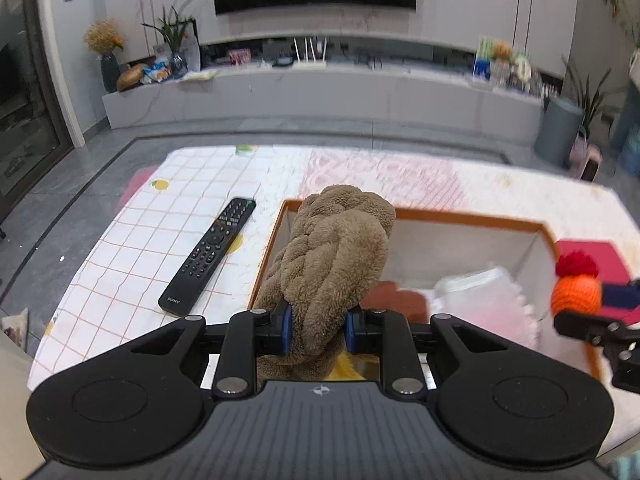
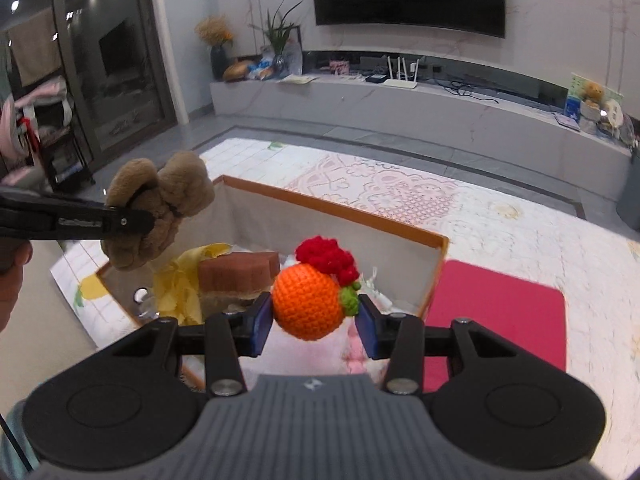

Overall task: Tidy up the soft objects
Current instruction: 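Lift and carry the bear and ball over the orange box with both grippers, then lower the bear and ball into the box and open both grippers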

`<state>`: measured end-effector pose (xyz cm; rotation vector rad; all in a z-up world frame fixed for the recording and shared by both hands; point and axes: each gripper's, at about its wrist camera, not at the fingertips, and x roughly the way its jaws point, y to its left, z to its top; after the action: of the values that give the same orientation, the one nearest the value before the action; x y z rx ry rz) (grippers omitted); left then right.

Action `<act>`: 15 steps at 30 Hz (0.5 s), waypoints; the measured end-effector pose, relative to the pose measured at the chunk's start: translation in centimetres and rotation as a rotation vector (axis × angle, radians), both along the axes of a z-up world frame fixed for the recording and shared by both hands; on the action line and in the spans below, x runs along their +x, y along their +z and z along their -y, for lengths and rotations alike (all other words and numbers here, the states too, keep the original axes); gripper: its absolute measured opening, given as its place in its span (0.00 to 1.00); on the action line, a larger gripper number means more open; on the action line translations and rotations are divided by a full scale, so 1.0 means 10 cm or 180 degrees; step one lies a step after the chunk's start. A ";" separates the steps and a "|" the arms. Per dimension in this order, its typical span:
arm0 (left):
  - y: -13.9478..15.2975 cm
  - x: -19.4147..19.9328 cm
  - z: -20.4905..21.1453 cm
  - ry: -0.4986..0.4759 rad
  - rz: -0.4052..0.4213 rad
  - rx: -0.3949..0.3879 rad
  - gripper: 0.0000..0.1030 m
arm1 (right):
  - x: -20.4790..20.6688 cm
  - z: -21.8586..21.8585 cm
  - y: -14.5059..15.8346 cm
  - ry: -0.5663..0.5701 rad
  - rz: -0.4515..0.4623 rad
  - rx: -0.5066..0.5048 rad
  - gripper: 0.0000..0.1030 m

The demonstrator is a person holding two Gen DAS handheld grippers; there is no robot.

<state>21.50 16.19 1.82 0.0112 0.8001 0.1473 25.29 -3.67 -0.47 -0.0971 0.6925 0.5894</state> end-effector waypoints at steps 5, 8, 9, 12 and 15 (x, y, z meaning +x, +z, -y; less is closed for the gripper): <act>-0.23 0.19 -0.15 -0.0054 -0.0195 0.0055 0.26 | 0.23 -0.22 -0.08 0.0075 -0.0019 -0.0173 0.43; -0.34 0.28 -0.15 -0.0059 -0.0272 0.0031 0.26 | 0.39 -0.32 -0.15 0.0102 -0.0083 -0.0247 0.43; -0.37 0.30 -0.17 -0.0056 -0.0295 0.0022 0.26 | 0.42 -0.34 -0.18 0.0111 -0.0110 -0.0265 0.43; -0.47 0.35 -0.22 -0.0054 -0.0356 -0.0013 0.26 | 0.52 -0.39 -0.27 0.0120 -0.0157 -0.0362 0.43; -0.51 0.37 -0.25 -0.0060 -0.0380 -0.0035 0.27 | 0.57 -0.43 -0.35 0.0120 -0.0236 -0.0392 0.43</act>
<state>25.19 18.67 -3.31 0.0174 0.9198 0.1253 31.01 0.59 -3.92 -0.2039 0.8004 0.5885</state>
